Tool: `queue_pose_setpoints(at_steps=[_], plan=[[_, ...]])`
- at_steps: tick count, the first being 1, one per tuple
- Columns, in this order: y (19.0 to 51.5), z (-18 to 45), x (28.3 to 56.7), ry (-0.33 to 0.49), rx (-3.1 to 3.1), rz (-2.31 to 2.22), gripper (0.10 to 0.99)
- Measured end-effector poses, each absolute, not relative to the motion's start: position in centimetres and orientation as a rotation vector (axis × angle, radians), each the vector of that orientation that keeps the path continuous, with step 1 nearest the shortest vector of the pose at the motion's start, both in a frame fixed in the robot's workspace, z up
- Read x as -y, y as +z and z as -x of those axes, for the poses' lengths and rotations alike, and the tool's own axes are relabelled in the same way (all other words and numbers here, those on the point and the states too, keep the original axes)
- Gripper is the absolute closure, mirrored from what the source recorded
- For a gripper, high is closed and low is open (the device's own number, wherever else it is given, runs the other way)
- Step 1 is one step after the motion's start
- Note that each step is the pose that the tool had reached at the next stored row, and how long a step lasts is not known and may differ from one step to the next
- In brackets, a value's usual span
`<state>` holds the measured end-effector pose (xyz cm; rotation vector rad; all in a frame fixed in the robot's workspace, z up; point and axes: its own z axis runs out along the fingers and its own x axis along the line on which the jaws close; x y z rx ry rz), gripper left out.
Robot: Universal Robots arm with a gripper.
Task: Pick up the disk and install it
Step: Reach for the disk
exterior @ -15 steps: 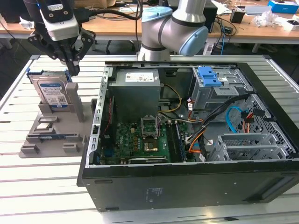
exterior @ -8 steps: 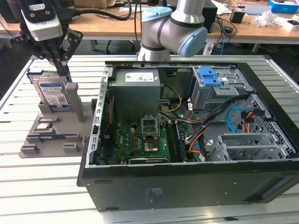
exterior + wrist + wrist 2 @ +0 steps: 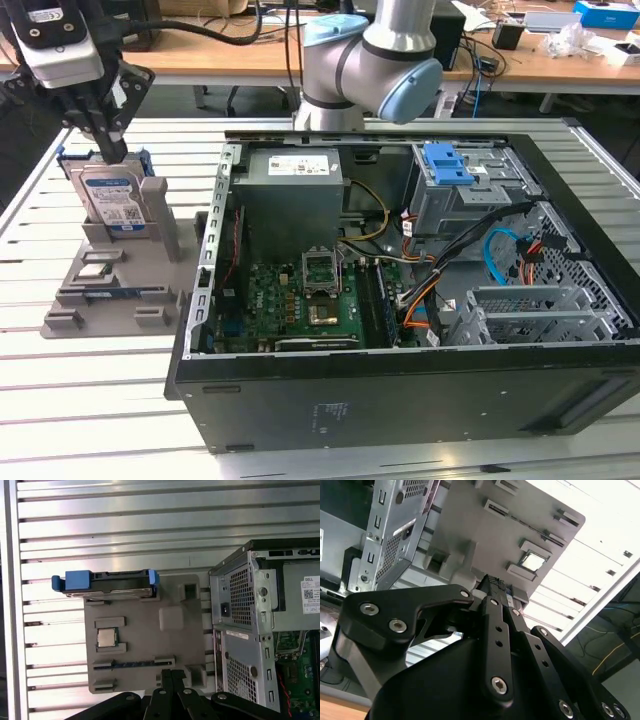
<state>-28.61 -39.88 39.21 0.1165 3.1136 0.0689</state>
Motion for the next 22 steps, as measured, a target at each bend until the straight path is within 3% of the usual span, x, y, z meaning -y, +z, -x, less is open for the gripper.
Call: queue_pose_setpoints(at_steps=[22], plan=[[39.1,33.4,39.9,0.069,-3.114,-0.117,0.98]])
